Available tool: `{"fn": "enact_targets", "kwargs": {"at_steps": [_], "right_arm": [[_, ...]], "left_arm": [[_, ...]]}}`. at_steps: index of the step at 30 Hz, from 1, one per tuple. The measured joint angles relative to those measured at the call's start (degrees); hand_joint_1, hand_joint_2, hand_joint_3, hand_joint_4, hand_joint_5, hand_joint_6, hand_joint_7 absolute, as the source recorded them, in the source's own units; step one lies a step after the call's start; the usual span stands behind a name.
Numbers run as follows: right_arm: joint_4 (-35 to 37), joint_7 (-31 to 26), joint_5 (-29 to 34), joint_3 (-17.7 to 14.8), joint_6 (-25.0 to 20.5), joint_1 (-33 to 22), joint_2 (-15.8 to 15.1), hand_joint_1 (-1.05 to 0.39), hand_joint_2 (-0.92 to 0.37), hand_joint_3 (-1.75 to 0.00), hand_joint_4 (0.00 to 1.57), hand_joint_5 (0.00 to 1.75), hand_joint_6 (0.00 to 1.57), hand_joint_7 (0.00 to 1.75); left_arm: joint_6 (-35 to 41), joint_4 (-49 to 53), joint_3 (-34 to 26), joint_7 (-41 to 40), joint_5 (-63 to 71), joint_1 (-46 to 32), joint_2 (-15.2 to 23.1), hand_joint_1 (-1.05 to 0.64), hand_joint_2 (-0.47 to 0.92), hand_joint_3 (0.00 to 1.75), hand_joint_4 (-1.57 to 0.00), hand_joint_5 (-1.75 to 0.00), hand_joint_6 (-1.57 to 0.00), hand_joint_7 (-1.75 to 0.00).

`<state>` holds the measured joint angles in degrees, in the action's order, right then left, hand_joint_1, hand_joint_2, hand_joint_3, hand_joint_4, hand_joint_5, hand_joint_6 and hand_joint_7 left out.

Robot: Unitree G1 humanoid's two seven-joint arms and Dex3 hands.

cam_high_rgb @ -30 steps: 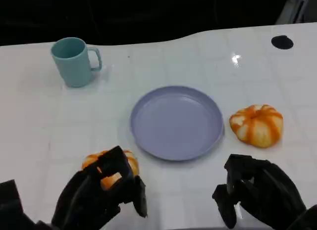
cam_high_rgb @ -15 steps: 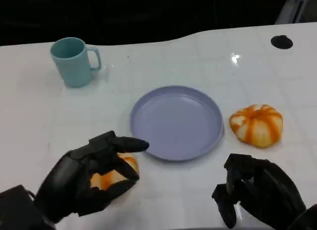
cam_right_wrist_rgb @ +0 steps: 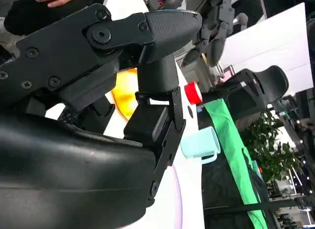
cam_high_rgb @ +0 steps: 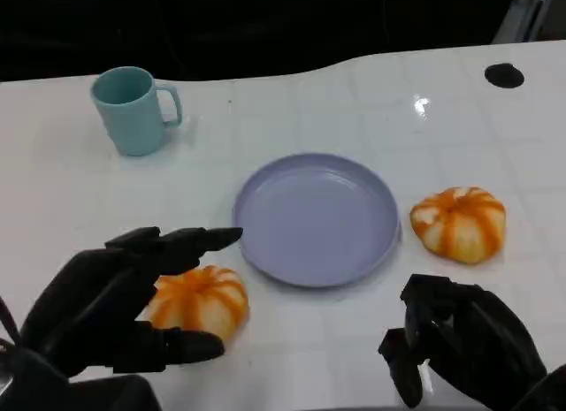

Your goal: Grasp the bread from the table and place it into the plate.

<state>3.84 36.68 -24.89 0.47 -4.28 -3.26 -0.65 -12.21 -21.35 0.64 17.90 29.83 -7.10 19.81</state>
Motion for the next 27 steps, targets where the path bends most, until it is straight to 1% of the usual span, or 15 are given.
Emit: {"fn": "enact_targets", "kwargs": {"at_steps": [5,7,9,14,20,27], "right_arm": [[-0.12,0.05,-0.49,-0.14,-0.33,0.01,-0.18,-0.95,-0.75,-0.33,1.23,1.55,1.08,1.39],[-0.19,0.07,-0.53,-0.14,-0.43,0.01,-0.27,-0.95,-0.75,-0.33,1.23,1.55,1.08,1.38],[-0.3,0.08,-0.56,-0.14,-0.49,0.0,-0.35,-0.95,-0.75,-0.33,1.23,1.54,1.08,1.38],[-0.8,0.08,-0.7,-0.17,-0.83,-0.11,-0.44,-0.94,-0.75,-0.33,1.23,1.53,1.07,1.36],[-0.9,0.13,-0.86,-0.13,-0.98,-0.29,-0.47,-0.94,-0.75,-0.33,1.22,1.54,1.07,1.37],[-1.15,0.14,-0.86,-0.07,-1.01,-0.5,-0.48,-0.94,-0.75,-0.33,1.22,1.54,1.07,1.37]], "left_arm": [[1.18,-0.58,3.16,-0.87,10.8,1.03,1.9,-0.75,0.92,0.06,-0.42,-0.48,-0.39,-0.01],[2.14,-0.82,4.3,-0.91,14.42,1.82,2.5,-0.74,0.92,0.05,-0.44,-0.44,-0.39,-0.01],[3.64,-1.03,5.45,-0.85,17.4,2.48,2.74,-0.74,0.92,0.03,-0.46,-0.39,-0.39,0.0],[7.18,-0.49,9.22,0.81,23.9,4.7,3.02,-0.75,0.92,0.03,-0.47,-0.36,-0.39,0.0],[10.89,9.12,14.28,0.39,28.66,9.49,2.46,-0.75,0.92,0.01,-0.47,-0.33,-0.4,0.0],[13.04,20.19,18.22,-1.42,29.46,13.83,2.08,-0.74,0.92,0.02,-0.47,-0.32,-0.4,0.0]]}}
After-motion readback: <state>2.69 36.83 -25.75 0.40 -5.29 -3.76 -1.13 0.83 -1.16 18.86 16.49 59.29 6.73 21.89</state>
